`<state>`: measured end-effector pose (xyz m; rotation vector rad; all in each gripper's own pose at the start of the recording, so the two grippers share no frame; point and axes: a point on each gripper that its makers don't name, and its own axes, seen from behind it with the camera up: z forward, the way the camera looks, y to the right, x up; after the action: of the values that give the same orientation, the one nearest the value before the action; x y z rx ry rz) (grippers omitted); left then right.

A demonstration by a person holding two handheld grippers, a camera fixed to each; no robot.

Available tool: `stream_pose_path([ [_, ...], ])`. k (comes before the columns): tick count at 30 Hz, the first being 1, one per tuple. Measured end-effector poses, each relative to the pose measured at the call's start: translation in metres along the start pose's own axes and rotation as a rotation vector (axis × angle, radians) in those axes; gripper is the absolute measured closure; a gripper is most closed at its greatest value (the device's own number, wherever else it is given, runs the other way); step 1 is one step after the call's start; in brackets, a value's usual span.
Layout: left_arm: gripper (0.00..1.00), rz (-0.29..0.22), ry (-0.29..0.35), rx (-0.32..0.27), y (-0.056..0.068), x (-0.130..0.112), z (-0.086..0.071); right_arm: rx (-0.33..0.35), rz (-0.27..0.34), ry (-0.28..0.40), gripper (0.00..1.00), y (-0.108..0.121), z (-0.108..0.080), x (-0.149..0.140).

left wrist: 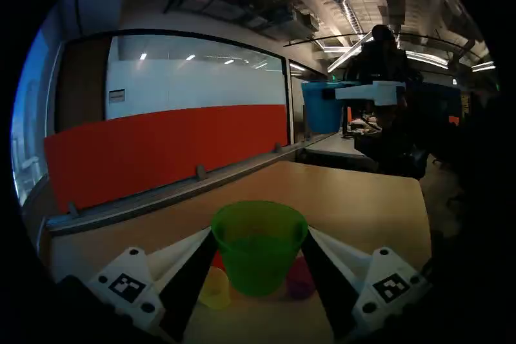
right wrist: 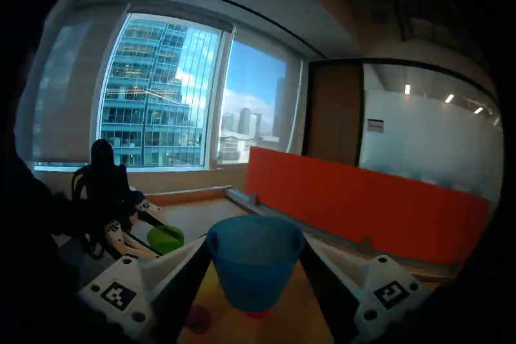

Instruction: Pour water

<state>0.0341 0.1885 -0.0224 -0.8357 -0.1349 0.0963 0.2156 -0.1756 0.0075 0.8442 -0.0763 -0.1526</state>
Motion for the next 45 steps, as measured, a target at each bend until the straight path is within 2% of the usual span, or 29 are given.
stream_pose_path([
  [6, 0.14, 0.013, -0.043, -0.006, 0.001, -0.016, -0.003, 0.003, 0.016, -0.053, 0.08, 0.001, 0.000, -0.034],
  [15, 0.14, 0.043, -0.119, -0.026, 0.009, -0.038, -0.001, 0.012, -0.004, -0.158, 0.08, 0.000, 0.000, -0.086],
  [27, 0.13, 0.086, -0.241, -0.077, 0.020, -0.076, 0.005, 0.043, -0.018, -0.260, 0.08, -0.005, 0.003, -0.134],
  [39, 0.13, 0.097, -0.351, -0.133, 0.026, -0.118, 0.006, 0.069, -0.017, -0.340, 0.08, -0.007, 0.010, -0.171],
  [45, 0.13, 0.078, -0.395, -0.151, 0.028, -0.138, 0.009, 0.082, -0.013, -0.375, 0.08, -0.009, 0.013, -0.190],
])
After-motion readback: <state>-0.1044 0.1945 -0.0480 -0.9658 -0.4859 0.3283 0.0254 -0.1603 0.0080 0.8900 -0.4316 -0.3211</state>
